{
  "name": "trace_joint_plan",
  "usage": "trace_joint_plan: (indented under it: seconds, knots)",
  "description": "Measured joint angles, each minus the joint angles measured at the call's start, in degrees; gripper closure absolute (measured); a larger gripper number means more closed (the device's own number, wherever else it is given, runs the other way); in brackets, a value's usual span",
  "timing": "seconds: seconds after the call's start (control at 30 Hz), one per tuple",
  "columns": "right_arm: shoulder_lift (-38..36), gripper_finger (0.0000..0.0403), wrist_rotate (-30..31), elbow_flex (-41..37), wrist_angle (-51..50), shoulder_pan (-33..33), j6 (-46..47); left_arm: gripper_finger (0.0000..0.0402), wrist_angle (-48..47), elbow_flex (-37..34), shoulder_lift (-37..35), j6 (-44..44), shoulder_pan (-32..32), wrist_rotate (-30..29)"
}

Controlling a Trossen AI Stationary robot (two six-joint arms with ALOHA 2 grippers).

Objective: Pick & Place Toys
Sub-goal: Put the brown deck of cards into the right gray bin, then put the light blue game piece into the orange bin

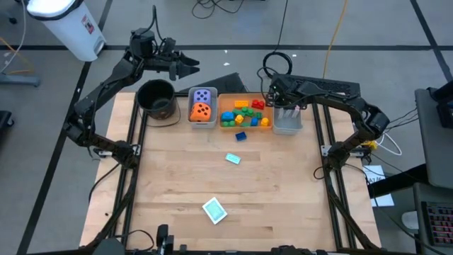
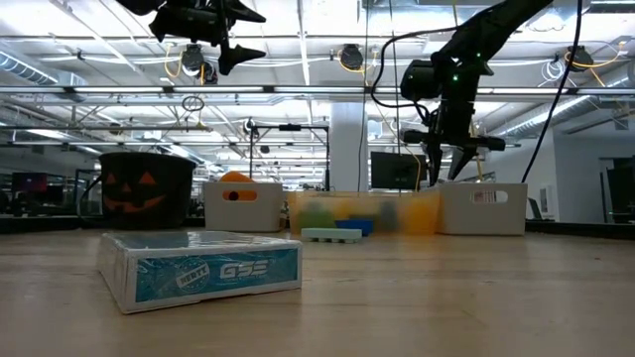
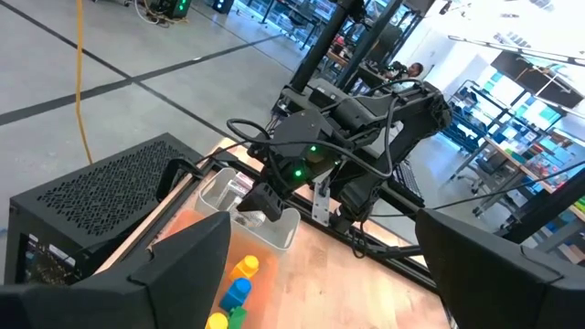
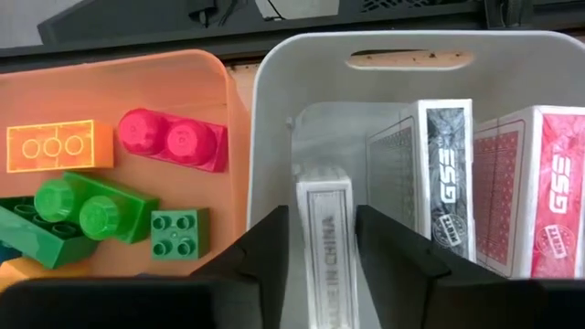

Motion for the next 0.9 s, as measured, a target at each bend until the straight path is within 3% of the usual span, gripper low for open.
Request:
trace_joint_plan:
  seconds: [0.5,0.9]
  knots:
    - [0.0,0.0266,-0.2,0.1,2.7,0.0,-0.2,0.0048,0.0,0.0,0.0,0.1,0.0,0.0]
    - [0.0,0.0266,-0.5,6.3,2.2,0.0,-6.5,0.0048,-0.5,0.0,0.0,0.3,0.0,0.0]
